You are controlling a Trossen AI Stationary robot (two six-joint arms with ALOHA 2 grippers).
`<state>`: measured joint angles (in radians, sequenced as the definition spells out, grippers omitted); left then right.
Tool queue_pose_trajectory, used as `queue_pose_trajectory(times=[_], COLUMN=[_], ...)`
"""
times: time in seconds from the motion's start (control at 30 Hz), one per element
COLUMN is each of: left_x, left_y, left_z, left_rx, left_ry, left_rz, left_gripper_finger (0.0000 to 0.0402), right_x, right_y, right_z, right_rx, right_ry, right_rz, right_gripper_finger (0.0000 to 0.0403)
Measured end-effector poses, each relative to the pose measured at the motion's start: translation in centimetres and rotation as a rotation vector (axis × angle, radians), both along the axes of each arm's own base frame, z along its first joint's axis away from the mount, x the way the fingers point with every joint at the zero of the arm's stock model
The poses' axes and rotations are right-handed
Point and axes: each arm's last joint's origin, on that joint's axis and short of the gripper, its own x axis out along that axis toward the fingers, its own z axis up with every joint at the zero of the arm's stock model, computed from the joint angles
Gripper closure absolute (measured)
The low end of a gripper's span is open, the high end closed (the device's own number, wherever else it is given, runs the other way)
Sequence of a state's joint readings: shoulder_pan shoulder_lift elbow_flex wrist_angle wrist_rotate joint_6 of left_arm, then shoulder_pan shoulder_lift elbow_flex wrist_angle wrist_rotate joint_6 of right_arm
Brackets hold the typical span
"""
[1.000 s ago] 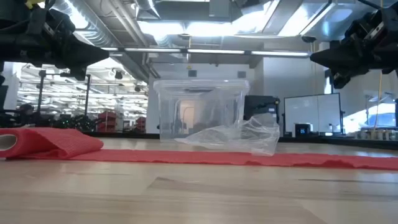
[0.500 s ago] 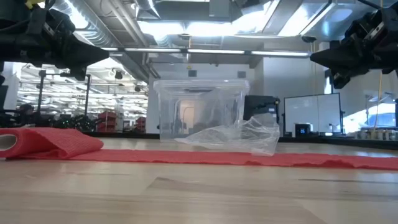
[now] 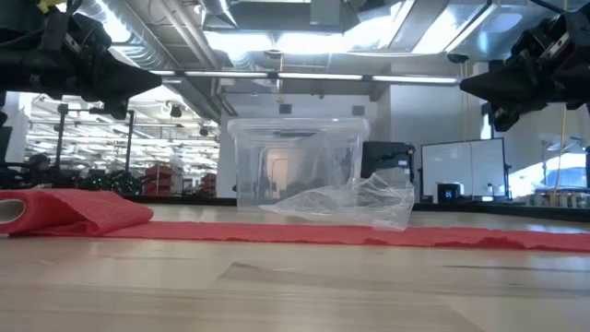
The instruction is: Roll bandage
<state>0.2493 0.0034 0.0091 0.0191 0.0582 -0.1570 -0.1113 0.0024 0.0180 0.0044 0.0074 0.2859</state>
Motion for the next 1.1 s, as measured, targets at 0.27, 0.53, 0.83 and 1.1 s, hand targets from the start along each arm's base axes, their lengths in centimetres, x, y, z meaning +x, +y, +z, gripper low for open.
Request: queue_pose_trajectory(times=[0.27, 0.53, 0.83, 1.1], left_x=[0.0, 0.0, 0.0, 0.0], left_y=[0.0, 0.0, 0.0, 0.0], left_z=[0.0, 0.0, 0.0, 0.8], left_rx=[0.0, 0.0, 0.015, 0.005], left_ry=[0.0, 0.0, 0.003, -0.079], left_rz=[0.0, 0.0, 0.0, -0.002], left_gripper_finger=[0.0398, 0.0398, 0.0398, 0.0398], right_x=[0.0, 0.0, 0.0, 0.7], right_y=[0.0, 0.0, -0.1, 0.0], right_z=[0.0, 0.0, 0.5, 2.4], right_rx=[0.0, -0.001, 0.059, 0.107], right_ry=[0.0, -0.002, -0.068, -0.243], right_rz=[0.0, -0.001, -0.045, 0.051], right_gripper_finger=[0.0397, 0.0397, 0.0397, 0.0397])
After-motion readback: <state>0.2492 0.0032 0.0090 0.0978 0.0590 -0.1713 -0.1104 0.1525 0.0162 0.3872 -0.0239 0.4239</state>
